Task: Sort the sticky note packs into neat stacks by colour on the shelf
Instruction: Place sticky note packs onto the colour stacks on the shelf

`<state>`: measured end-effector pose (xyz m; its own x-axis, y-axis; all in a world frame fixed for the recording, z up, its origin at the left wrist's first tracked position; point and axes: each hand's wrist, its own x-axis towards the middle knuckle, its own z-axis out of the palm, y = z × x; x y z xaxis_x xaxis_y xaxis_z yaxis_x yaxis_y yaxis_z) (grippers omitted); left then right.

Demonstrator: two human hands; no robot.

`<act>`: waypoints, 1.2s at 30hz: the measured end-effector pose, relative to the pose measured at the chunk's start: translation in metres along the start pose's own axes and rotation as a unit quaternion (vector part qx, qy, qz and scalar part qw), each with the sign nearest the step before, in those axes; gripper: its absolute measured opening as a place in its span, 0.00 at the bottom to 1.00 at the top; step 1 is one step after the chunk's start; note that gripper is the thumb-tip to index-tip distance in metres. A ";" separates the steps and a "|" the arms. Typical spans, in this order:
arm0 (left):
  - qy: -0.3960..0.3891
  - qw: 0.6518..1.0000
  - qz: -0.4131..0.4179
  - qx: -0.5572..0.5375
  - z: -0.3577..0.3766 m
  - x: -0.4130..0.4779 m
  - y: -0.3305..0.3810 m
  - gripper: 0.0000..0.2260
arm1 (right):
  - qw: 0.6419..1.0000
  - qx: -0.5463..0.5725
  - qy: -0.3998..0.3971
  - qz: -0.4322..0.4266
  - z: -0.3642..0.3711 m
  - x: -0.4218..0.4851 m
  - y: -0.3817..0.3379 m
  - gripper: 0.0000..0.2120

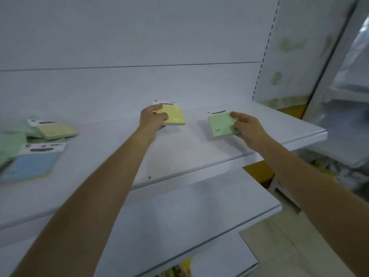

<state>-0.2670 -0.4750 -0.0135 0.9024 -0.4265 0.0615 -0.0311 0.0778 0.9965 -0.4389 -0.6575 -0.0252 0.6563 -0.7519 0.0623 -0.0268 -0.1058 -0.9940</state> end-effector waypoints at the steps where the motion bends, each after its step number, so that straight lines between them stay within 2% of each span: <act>1: -0.010 1.000 -0.004 0.001 0.020 0.003 -0.001 0.19 | 1.000 -0.003 0.008 0.000 -0.016 0.007 0.003 0.20; 7: -0.055 0.998 -0.010 0.025 0.107 0.042 -0.002 0.21 | 0.999 -0.025 0.042 0.001 -0.085 0.069 0.011 0.21; 14: -0.060 0.996 -0.030 0.056 0.171 0.102 -0.012 0.23 | 0.998 -0.033 0.055 0.005 -0.128 0.159 0.010 0.22; 21: -0.047 0.993 -0.021 0.109 0.230 0.129 -0.029 0.23 | 0.997 -0.059 0.036 0.017 -0.156 0.241 0.020 0.21; 25: -0.026 0.986 -0.013 0.162 0.258 0.129 -0.044 0.25 | 0.991 -0.127 -0.006 0.034 -0.163 0.275 0.032 0.20; 28: 0.003 0.968 -0.007 0.250 0.273 0.124 -0.055 0.23 | 0.975 -0.219 -0.030 -0.005 -0.168 0.286 0.043 0.19; 32: 0.051 0.923 0.032 0.381 0.289 0.116 -0.064 0.20 | 0.947 -0.312 -0.010 -0.081 -0.169 0.294 0.060 0.19; 34: 0.058 0.901 0.054 0.428 0.299 0.109 -0.068 0.18 | 0.917 -0.385 -0.013 -0.101 -0.171 0.297 0.065 0.19; 36: 0.058 0.884 0.076 0.458 0.299 0.106 -0.074 0.21 | 0.891 -0.436 -0.023 -0.122 -0.170 0.295 0.066 0.19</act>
<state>-0.2974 -0.7957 -0.0636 0.8947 -0.3737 0.2449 -0.4419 -0.6597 0.6079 -0.3753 -0.9964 -0.0570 0.7526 -0.6120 0.2429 -0.4421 -0.7431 -0.5024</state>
